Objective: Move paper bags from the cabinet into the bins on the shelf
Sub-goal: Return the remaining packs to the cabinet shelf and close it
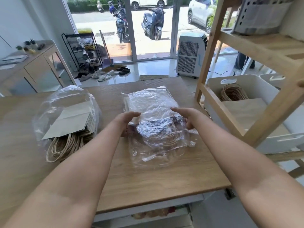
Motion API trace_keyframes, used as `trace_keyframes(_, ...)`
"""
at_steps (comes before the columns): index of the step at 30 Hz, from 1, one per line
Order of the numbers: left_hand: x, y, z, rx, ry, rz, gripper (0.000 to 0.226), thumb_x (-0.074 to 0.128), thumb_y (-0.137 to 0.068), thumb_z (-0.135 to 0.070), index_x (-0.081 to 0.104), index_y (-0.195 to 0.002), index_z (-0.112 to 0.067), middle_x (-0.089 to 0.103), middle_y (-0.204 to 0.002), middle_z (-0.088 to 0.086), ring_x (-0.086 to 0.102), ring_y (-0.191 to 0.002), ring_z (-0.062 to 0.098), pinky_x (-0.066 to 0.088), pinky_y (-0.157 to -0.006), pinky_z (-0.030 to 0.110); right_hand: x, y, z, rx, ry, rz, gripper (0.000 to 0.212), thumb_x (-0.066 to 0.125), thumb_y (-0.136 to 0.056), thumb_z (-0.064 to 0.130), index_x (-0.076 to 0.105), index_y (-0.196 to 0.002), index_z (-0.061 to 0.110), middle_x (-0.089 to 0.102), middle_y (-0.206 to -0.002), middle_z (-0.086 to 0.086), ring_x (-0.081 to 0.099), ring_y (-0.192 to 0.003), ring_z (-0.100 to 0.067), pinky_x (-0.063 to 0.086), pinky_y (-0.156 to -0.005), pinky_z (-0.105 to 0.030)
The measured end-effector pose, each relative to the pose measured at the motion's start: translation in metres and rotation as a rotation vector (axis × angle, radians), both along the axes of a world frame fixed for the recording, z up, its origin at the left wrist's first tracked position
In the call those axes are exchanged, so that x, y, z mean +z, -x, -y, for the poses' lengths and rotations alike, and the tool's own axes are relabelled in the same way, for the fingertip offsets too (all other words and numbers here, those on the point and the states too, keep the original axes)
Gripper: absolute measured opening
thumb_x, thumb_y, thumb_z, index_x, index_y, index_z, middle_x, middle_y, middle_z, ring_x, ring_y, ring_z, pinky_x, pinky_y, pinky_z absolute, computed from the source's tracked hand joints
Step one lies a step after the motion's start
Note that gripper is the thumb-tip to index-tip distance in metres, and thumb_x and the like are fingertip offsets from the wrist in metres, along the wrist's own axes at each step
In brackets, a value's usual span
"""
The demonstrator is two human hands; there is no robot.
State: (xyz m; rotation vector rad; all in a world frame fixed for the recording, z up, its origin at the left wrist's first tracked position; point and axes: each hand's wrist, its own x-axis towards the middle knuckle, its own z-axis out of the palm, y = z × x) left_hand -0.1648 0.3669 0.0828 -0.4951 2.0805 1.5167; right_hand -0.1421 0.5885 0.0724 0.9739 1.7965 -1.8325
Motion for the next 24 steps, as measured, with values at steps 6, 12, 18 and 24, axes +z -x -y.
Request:
trace_keyframes(6,0.000,-0.001,0.023,0.116,-0.074,0.185,0.041,0.074,-0.079,-0.037,0.048,-0.083,-0.005,0.041,-0.063,0.001,0.041,-0.044,0.011,0.046,-0.059,0.019,-0.009,0.001,-0.013,-0.095,0.104,0.098,0.116,0.098,-0.020,0.022,0.055,-0.126,0.006,0.057,-0.104,0.006,0.048,-0.082,-0.001,0.046,-0.055,-0.011)
trace_keyframes(12,-0.007,-0.013,0.041,0.044,-0.163,0.168,0.035,0.074,-0.080,-0.032,0.052,-0.089,-0.006,0.048,-0.076,0.003,0.047,-0.060,0.016,0.049,-0.061,0.029,0.003,-0.039,0.021,-0.167,0.340,-0.071,0.013,0.066,-0.087,0.007,0.056,-0.092,-0.001,0.056,-0.082,-0.008,0.053,-0.065,-0.016,0.055,-0.072,-0.025)
trace_keyframes(18,-0.019,-0.037,0.078,-0.074,-0.303,0.075,0.030,0.083,-0.056,-0.030,0.066,-0.077,-0.017,0.052,-0.102,0.001,0.050,-0.088,0.020,0.048,-0.094,0.035,0.008,-0.103,0.067,-0.198,0.353,-0.226,0.012,0.049,-0.097,0.008,0.054,-0.087,0.002,0.056,-0.084,-0.011,0.055,-0.071,-0.021,0.056,-0.068,-0.031)
trace_keyframes(24,-0.001,-0.099,0.109,-0.296,-0.394,0.042,0.011,0.063,-0.091,-0.021,0.060,-0.089,-0.011,0.069,-0.059,0.004,0.066,-0.043,0.017,0.058,-0.048,0.027,0.016,-0.208,0.131,-0.349,0.376,-0.364,0.022,0.043,-0.100,0.014,0.058,-0.088,0.004,0.070,-0.062,-0.011,0.068,-0.059,-0.023,0.056,-0.065,-0.036)
